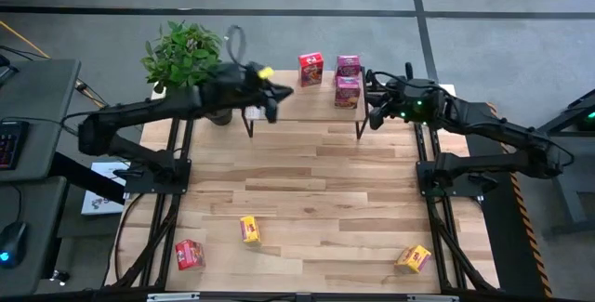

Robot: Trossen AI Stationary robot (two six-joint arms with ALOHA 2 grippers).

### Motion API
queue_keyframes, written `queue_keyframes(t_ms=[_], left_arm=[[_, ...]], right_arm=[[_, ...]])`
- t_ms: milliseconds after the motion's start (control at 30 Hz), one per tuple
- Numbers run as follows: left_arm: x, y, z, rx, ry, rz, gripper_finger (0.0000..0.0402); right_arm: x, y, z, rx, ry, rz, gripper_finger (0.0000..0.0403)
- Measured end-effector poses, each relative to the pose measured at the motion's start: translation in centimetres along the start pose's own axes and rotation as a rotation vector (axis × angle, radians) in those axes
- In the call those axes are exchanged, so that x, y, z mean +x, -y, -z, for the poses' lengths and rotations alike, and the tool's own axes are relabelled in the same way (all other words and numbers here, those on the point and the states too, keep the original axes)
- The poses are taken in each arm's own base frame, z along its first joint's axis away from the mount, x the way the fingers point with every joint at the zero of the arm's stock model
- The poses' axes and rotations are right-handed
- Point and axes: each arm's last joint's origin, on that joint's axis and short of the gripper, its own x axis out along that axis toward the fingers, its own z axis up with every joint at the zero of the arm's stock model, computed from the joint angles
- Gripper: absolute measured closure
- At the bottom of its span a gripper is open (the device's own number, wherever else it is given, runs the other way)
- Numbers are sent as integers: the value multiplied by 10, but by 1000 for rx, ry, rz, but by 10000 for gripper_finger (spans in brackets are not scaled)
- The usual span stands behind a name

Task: Stack cereal on shelf
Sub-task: Put the red cereal box on the shelf

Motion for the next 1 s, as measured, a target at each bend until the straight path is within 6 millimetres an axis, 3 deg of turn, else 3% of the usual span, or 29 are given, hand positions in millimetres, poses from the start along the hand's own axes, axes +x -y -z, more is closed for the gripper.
queue_keyframes(t_ms=[200, 400, 533, 733, 1000], left_arm=[[55, 2, 35, -23, -22, -157, 398], [87, -20, 49, -63, 61, -362, 401], [101, -38, 55, -70, 91, -451, 401], [113, -53, 61, -106, 93, -445, 401], [113, -68, 57, -104, 90, -455, 401]], right_arm=[[-2, 2, 2, -1, -13, 17, 403], [-2, 2, 2, 0, -20, 20, 403], [-2, 2, 2, -4, -19, 23, 403], [-1, 2, 2, -4, -19, 24, 403], [-1, 2, 2, -3, -20, 25, 403]])
